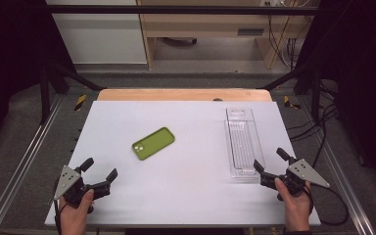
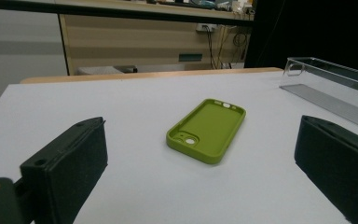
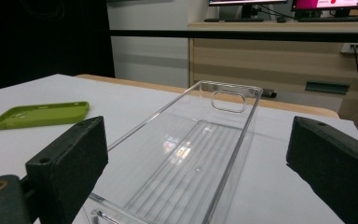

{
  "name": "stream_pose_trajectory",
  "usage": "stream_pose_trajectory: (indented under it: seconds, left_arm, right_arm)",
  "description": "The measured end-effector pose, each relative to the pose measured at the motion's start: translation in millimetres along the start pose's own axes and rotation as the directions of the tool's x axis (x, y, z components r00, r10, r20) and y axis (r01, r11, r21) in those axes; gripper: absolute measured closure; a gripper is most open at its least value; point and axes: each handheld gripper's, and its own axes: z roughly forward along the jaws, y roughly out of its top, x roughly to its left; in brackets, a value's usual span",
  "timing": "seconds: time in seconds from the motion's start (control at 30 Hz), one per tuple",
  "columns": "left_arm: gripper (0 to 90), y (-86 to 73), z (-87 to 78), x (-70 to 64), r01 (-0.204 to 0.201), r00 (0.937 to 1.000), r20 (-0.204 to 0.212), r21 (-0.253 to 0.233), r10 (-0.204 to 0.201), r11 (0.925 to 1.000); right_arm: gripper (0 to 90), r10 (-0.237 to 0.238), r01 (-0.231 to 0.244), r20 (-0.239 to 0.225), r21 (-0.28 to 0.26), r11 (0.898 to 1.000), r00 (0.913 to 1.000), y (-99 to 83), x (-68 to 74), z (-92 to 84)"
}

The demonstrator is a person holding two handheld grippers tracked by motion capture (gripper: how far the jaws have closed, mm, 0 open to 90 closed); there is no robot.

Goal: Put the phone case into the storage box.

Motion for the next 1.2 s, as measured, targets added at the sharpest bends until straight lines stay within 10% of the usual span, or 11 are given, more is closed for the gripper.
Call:
stream_pose_trajectory:
  seconds: [0.57, 1.07, 1.2]
  left_arm:
    - [3.8, 41.7, 63.9, -21.6, -0.101, 0.9923, 0.092, 0.205, 0.083, 0.9736]
    - [13.6, 47.2, 131.3, -24.2, -0.14, 0.9858, 0.141, 0.39, 0.091, 0.91]
    - [25.1, 46.0, 139.5, -22.9, -0.112, 0.9897, 0.127, 0.396, 0.067, 0.9115]
  right_arm:
    - [5.0, -0.01, 0.011, 0.044, -0.025, 1.0, 0.999, -0.5, -5.8, -7.1]
    - [5.0, 0.007, -0.006, 0.03, -0.027, 1.0, 0.9995, -0.7, -3.0, -8.0]
    - [4.8, -0.003, 0.004, 0.024, -0.02, 1.0, 0.9997, -0.6, -1.6, -8.3]
